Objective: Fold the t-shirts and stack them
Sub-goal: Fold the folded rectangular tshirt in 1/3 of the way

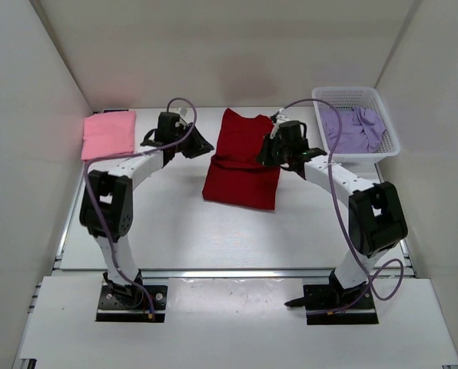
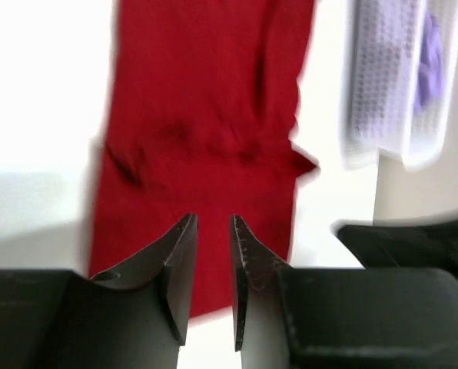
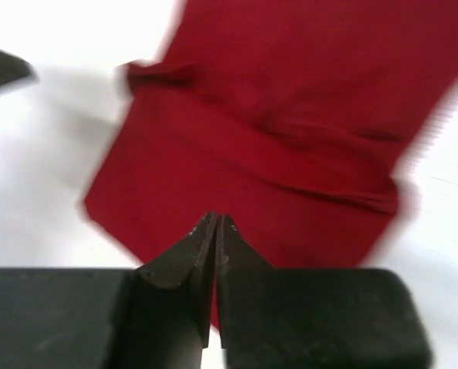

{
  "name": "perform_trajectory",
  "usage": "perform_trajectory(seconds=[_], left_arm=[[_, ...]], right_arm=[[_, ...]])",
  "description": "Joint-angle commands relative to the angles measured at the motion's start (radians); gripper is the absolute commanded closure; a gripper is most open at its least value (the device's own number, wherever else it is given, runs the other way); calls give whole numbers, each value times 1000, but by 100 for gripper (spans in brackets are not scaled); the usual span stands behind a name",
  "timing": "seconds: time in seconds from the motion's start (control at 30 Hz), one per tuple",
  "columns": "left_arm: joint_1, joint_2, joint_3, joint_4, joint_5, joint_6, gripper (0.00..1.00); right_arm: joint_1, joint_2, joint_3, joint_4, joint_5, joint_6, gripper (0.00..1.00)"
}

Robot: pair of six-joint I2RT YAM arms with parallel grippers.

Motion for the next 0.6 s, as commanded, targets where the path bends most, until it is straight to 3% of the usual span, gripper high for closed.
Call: perform_trajectory(seconds=[0.0, 0.07, 0.4, 0.57], left_arm=[[-57, -99, -183, 137, -8, -59, 67], [-74, -96, -302, 213, 26, -91, 69], [-74, -81, -559, 312, 37, -96, 73], [-117, -131, -652, 349, 25, -113, 73]], right_arm=[[52, 55, -22, 105, -85, -2, 100], [69, 120, 18, 104, -106, -2, 99], [92, 281, 78, 148, -162, 11, 100], [31, 354, 130, 214, -154, 38, 100]])
